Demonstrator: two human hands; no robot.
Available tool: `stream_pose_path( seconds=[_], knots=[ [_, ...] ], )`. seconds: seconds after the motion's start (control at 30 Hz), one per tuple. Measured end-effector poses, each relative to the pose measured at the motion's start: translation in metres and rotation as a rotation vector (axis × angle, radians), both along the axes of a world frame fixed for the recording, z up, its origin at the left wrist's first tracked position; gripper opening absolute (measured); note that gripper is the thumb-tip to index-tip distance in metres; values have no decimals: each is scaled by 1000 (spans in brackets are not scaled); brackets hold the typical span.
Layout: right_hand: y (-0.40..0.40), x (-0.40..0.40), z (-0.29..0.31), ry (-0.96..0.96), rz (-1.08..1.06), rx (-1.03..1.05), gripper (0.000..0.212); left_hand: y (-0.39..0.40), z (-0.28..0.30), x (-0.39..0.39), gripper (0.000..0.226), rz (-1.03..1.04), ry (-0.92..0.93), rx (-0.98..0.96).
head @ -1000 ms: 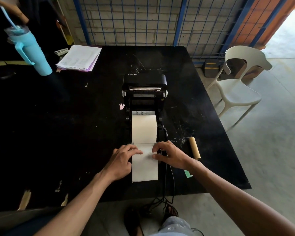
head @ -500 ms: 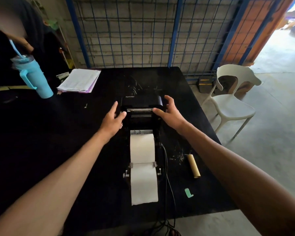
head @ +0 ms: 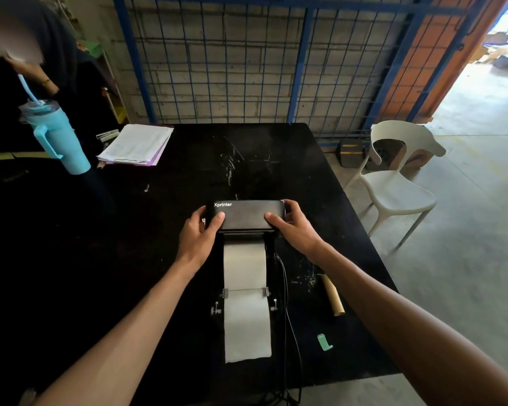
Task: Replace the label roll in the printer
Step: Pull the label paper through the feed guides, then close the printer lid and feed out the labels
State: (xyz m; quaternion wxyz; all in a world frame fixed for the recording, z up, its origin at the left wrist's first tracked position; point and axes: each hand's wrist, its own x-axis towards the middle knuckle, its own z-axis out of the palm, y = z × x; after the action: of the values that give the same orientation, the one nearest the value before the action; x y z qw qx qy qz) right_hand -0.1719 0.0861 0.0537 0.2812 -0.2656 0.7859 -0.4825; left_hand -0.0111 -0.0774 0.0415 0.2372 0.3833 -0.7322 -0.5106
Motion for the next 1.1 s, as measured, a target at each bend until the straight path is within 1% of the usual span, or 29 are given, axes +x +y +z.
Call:
stream_pose_path(
  seconds=[0.1,0.17,0.23,0.33,0.47,0.53,0.6,0.73,0.87,0.97,1.1],
  knots=[
    [13,10,-6,-33,21,-32,65,12,-10,8,56,27,40,-18],
    [23,14,-11,-41,37,-37,63,18,-17,13,49,39,88,-14],
    [34,17,-17,-57,59,-29,64,26,-23,19,49,20,152,32],
    [52,23,-27,-84,90,-18,75,41,-34,31,58,12,220,80],
    [63,31,-43,-76,99,22,98,58,-50,48,57,13,243,81],
    [68,35,-49,-77,106,21,100,64,-56,54,60,3,243,81],
    [74,41,-56,-68,126,24,103,68,-61,60,64,5,222,74],
    [82,59,-79,-34,148,31,116,74,-77,70,69,11,120,51],
    [86,67,-95,-20,155,8,120,79,-89,74,77,1,51,-4],
    [85,60,-93,-66,181,31,114,77,-85,69,85,-7,11,-32],
    [77,55,-82,-150,118,49,93,67,-84,63,88,1,-84,-88]
  ],
)
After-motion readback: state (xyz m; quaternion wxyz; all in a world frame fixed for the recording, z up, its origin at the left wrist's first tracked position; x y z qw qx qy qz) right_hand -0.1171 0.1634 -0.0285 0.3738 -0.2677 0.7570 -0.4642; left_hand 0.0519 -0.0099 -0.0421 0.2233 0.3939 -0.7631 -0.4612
